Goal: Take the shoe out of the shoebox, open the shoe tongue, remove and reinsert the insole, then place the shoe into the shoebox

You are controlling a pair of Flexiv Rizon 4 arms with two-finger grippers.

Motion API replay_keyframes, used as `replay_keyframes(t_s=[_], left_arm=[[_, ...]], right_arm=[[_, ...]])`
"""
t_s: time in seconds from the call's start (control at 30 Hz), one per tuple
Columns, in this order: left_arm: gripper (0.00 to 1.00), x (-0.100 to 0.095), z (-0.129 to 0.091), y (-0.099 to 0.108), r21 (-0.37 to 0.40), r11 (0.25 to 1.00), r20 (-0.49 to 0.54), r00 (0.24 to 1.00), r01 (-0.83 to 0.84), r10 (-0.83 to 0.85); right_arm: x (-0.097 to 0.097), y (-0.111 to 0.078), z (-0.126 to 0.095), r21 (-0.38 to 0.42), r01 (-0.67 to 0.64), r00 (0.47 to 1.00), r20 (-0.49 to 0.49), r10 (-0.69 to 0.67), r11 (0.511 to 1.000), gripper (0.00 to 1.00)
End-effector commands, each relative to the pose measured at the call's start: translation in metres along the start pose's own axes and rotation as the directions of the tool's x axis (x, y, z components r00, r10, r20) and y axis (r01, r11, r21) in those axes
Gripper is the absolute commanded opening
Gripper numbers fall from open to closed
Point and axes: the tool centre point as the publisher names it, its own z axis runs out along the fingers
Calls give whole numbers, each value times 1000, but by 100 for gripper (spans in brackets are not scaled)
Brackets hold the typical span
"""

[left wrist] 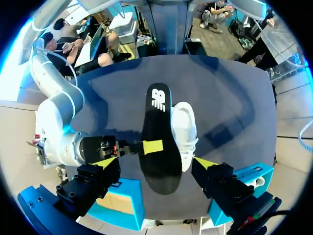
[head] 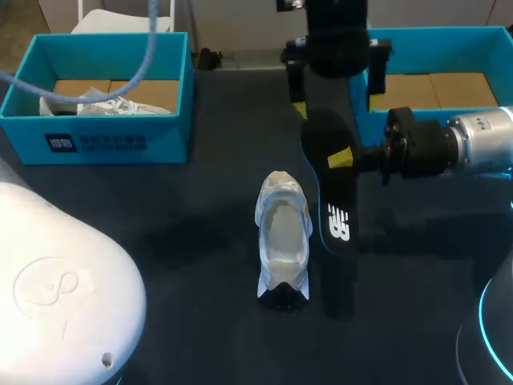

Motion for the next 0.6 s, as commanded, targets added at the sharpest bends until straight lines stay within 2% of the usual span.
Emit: replay_keyframes(t_s=[0.03, 0.6], left_arm=[[100, -12, 3, 8, 18, 1000, -208, 978, 4, 0], [100, -12, -3, 9, 13, 1000, -184, 983, -17, 19]], right_arm=[[0, 3, 0, 5, -2, 1000, 2, 2, 1000, 0], [-1, 6, -3, -2, 5, 1000, 10, -5, 1000, 0]])
